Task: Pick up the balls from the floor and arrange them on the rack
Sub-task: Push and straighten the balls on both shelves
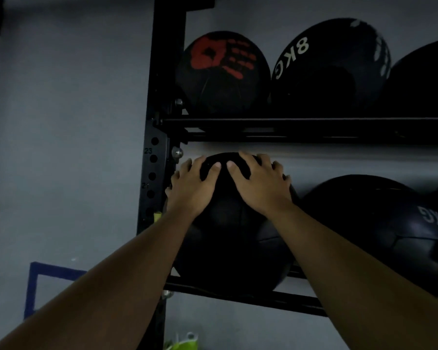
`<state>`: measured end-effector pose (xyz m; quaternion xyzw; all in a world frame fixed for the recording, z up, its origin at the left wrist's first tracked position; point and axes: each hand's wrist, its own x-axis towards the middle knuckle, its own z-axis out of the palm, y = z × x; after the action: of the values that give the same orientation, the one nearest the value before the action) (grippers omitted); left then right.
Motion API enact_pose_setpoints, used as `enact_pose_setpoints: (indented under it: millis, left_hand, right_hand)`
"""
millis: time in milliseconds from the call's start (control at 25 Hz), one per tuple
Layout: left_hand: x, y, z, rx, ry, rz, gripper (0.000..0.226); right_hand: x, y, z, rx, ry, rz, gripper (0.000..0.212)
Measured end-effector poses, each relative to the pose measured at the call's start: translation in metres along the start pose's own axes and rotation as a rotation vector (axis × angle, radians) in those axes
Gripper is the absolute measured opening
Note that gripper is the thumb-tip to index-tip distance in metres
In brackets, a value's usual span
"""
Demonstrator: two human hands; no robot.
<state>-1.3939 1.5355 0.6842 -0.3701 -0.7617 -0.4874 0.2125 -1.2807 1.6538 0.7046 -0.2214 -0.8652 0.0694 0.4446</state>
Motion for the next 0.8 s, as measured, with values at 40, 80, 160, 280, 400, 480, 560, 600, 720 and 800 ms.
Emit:
enact_pose_setpoints:
  millis: [40, 80, 160, 280, 400, 480, 560, 600, 720, 800]
  left_hand:
    - [0.002, 0.004, 0.004, 0.007, 0.034, 0.008, 0.067]
    - [0.003, 0.008, 0.007, 0.016, 0.062, 0.011, 0.067]
    - [0.005, 0.011, 0.011, 0.045, 0.080, 0.028, 0.067]
    - [0.004, 0.005, 0.013, 0.046, 0.078, 0.046, 0.068]
    - [0.003, 0.003, 0.012, 0.061, 0.079, 0.054, 0.068]
    - [0.003, 0.003, 0.011, 0.069, 0.075, 0.048, 0.068]
    - [0.002, 0.005, 0.009, 0.072, 0.067, 0.052, 0.068]
    - [0.001, 0.006, 0.009, 0.084, 0.065, 0.072, 0.067]
    - [-0.004, 0.010, 0.003, 0.096, 0.052, 0.141, 0.064]
    - [-0.009, 0.012, -0.001, 0.069, 0.045, 0.178, 0.059]
  right_hand:
    - [0.001, 0.006, 0.000, 0.019, 0.012, 0.013, 0.078]
    - [0.001, 0.013, -0.002, 0.056, 0.022, 0.032, 0.079]
    - [0.000, 0.022, -0.003, 0.138, 0.059, 0.066, 0.080]
    - [-0.004, 0.022, -0.001, 0.161, 0.086, 0.073, 0.078]
    - [-0.005, 0.022, -0.005, 0.148, 0.031, 0.052, 0.075]
    - [-0.003, 0.023, -0.010, 0.142, -0.038, 0.044, 0.074]
    - [-0.004, 0.025, -0.015, 0.131, -0.107, 0.035, 0.075]
    - [-0.006, 0.026, -0.017, 0.127, -0.130, 0.030, 0.076]
    - [-0.011, 0.032, -0.025, 0.096, -0.162, -0.007, 0.077]
    - [-0.012, 0.037, -0.033, 0.096, -0.183, -0.043, 0.077]
